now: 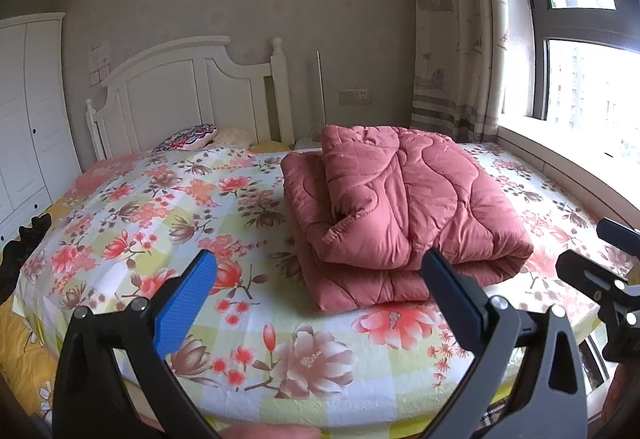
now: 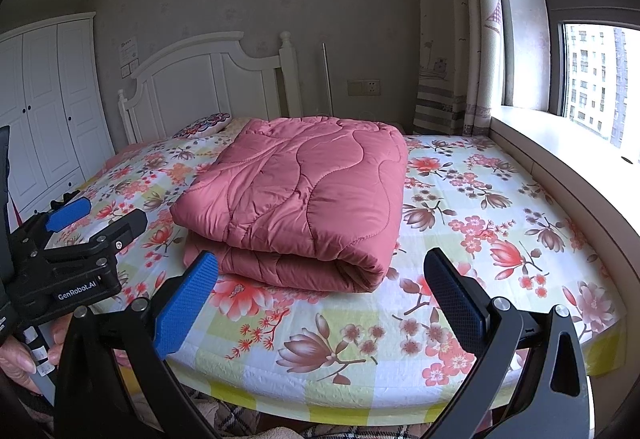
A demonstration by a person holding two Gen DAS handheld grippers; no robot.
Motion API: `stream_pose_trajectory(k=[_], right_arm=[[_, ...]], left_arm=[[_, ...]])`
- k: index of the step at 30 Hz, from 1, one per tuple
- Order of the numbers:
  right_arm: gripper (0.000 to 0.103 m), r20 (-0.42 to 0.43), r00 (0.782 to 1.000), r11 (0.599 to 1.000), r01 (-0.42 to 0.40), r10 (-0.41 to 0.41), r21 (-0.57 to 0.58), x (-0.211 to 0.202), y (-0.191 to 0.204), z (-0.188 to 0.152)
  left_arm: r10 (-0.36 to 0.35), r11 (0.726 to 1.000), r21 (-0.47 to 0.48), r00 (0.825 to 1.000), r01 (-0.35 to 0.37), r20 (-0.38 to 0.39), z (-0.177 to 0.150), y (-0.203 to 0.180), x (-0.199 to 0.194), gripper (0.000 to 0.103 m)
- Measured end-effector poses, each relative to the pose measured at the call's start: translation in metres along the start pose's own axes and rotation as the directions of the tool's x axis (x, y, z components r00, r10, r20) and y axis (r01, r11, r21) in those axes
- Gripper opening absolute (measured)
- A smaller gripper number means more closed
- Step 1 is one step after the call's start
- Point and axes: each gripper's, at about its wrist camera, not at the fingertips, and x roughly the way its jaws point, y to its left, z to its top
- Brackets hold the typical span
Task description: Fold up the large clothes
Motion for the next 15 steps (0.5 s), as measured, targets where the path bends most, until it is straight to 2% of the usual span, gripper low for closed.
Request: stream_pose_trajectory(k=[5, 7, 10, 13, 15], right_arm=[[0.099, -0.024, 1.0, 1.0, -0.006, 0.006, 0.004, 0.009, 0.0, -0.005], [0.099, -0.041, 0.999, 1.0, -0.008, 0.008, 0.006, 0.016, 0.0, -0.008], [0.099, -0.065, 0.998, 1.0, -0.002, 0.002, 0.007, 0.026, -0.003, -0.011], [0.099, -0.084, 0.996, 1.0, 0.018, -0.016, 0.022, 0.034, -0.027, -0.001], [0.099, -0.087, 0.993, 0.996, 0.083, -0.081, 0.017, 0.035, -0.057, 0.015]], left_arm=[[-0.046, 0.999, 0.019, 0.998, 0.046, -0.031, -0.006, -0.001, 0.01, 0.101], [-0.044, 0.999, 0.003, 0.998, 0.044, -0.049, -0.01, 0.0, 0.017, 0.101], [-0.063, 0.998, 0.002, 0.993, 0.064, -0.098, -0.012, 0.003, 0.033, 0.101], [-0.081, 0.997, -0.013, 0.983, 0.08, -0.165, -0.01, 0.019, 0.058, 0.101], [-0.069, 0.998, -0.016, 0.979, 0.067, -0.194, -0.001, 0.045, 0.079, 0.101]])
